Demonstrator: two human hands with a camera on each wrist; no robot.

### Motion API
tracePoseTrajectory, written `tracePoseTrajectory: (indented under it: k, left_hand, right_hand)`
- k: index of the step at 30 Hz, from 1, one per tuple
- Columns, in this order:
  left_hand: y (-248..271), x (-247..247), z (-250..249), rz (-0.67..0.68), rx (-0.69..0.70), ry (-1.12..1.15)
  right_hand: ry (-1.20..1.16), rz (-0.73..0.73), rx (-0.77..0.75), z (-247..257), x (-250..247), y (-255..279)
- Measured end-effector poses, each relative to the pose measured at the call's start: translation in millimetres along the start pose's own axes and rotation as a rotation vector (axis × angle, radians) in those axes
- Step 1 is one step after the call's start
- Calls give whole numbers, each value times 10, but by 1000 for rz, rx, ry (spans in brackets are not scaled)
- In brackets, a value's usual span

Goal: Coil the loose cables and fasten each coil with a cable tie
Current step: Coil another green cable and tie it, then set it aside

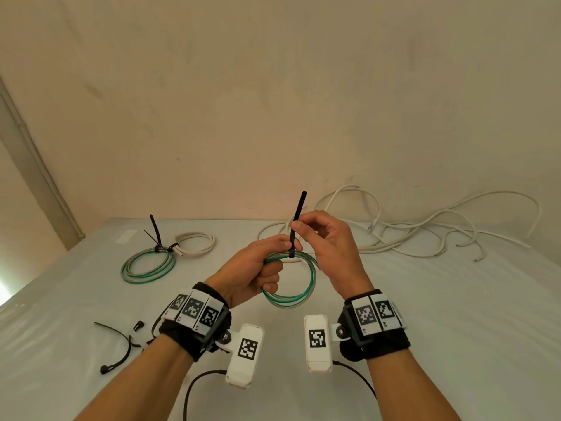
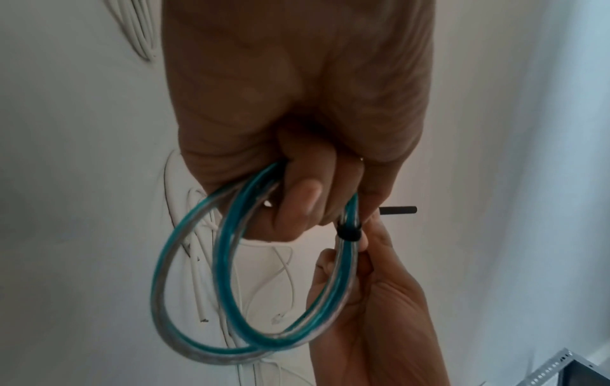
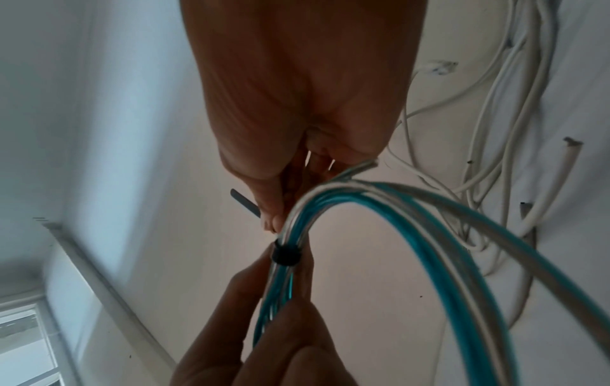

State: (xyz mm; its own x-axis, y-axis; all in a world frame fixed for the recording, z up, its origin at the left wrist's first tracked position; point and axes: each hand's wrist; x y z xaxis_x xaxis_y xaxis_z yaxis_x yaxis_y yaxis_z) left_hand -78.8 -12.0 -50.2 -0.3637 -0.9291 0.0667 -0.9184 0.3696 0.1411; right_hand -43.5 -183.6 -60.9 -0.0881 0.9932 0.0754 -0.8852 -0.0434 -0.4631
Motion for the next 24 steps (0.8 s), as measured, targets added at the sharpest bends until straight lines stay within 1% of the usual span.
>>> tracePoseTrajectory:
  k: [3, 6, 12, 16, 18, 20, 22, 24]
  left_hand:
    - [18, 15, -4, -15, 26, -27]
    - [48, 16, 21, -32, 61, -110]
    - [134, -78, 87, -100, 97, -185]
    - [109, -139, 52, -152, 113, -199]
    - [77, -182, 43, -155, 139, -149]
    - [33, -225, 25, -155, 182, -37]
    - [-12, -257, -23, -195, 202, 73]
    - [-59, -280, -68, -237, 213, 119]
  right_hand:
    - [-5, -10, -10, 23, 5, -11]
    - [-7, -16, 20, 15, -3, 6]
    - [65, 118, 61, 40, 76, 33]
    - [35, 124, 110, 96, 130, 27]
    - [45, 123, 149, 90, 135, 23]
    - [23, 143, 218, 83, 139, 34]
    - [-14, 171, 311, 85, 132, 47]
    - [-23, 209, 350, 94, 110, 55]
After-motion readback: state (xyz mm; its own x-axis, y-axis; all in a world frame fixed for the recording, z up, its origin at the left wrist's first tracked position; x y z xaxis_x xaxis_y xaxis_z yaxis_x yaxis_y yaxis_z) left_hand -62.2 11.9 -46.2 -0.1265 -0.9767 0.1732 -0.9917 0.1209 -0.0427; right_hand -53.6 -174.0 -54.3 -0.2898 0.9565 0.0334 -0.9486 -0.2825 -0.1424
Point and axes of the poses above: each hand's wrist, its own y-axis away from the middle knuckle, its own x-axis out of the palm, z = x × y, and after that the axes turned 7 degrees about -y, right-handed
